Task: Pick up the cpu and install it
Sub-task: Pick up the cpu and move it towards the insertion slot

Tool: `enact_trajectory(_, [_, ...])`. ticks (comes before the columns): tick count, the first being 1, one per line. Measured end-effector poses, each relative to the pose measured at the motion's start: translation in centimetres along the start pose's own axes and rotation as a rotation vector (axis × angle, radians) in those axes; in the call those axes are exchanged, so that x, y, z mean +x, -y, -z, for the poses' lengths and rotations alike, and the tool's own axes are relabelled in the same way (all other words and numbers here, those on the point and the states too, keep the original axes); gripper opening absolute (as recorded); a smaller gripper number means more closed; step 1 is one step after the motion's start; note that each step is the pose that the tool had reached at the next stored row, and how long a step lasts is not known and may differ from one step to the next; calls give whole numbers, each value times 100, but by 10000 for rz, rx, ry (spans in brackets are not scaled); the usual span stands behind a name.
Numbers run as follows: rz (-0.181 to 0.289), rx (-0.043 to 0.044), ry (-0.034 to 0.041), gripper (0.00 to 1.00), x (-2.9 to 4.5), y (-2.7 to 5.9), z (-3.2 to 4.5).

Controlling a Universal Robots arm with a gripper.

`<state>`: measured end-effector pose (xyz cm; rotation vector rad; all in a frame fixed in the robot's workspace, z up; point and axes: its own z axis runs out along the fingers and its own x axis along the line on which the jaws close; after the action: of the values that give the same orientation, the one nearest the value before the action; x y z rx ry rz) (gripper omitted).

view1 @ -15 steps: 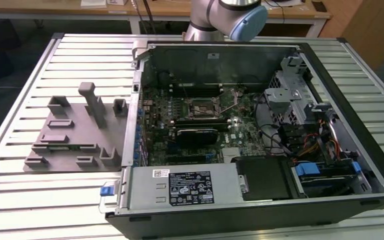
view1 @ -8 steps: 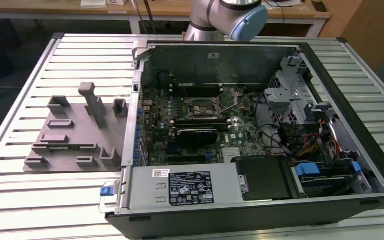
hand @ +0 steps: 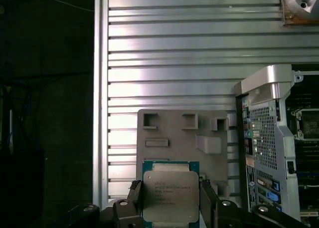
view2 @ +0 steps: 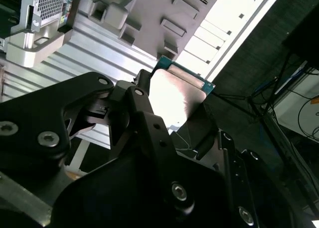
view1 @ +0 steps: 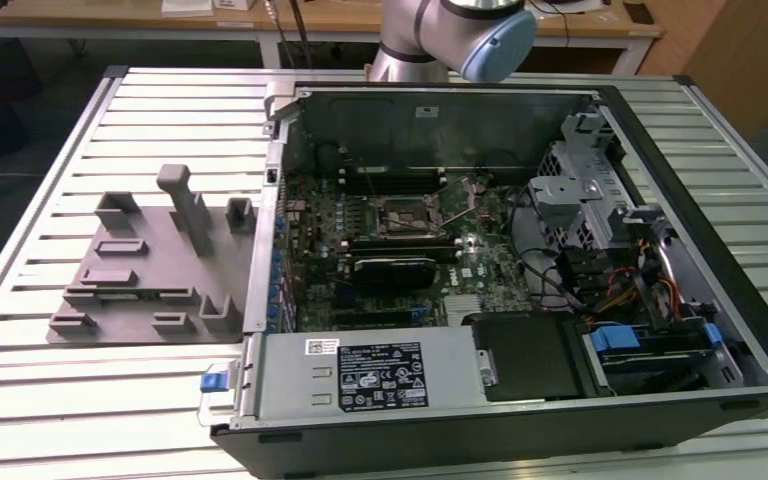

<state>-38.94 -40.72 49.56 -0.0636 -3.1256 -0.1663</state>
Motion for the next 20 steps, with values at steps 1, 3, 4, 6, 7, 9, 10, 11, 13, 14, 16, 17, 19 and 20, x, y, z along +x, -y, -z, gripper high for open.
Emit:
enact_trajectory(1, [0, -1, 0, 54, -16, -1, 0])
enact_trajectory(3, [0, 0, -1, 54, -47, -2, 0])
enact_trajectory(4, [-1, 1, -3, 54, -64, -3, 1])
enact_trajectory(6, [0, 1, -4, 54, -99, -4, 1])
enact_trajectory(7, [-1, 0, -4, 54, -117, -5, 1])
enact_trajectory(9, [-1, 0, -6, 54, -153, -6, 1])
enact_trajectory(10, [0, 0, -8, 54, -170, -7, 1])
enact_trajectory(11, [0, 0, -8, 54, -183, -8, 1])
enact_trajectory(13, [-1, 1, -9, 54, -212, -9, 2])
enact_trajectory(14, [0, 1, -10, 54, -227, -10, 2])
enact_trajectory(16, [-2, 1, -12, 54, -261, -12, 2])
enact_trajectory(17, [-2, 1, -14, 54, -280, -13, 2])
enact_trajectory(19, [-2, 0, -16, 54, -314, -14, 2])
enact_trajectory(20, [-2, 0, -17, 54, -328, -15, 3])
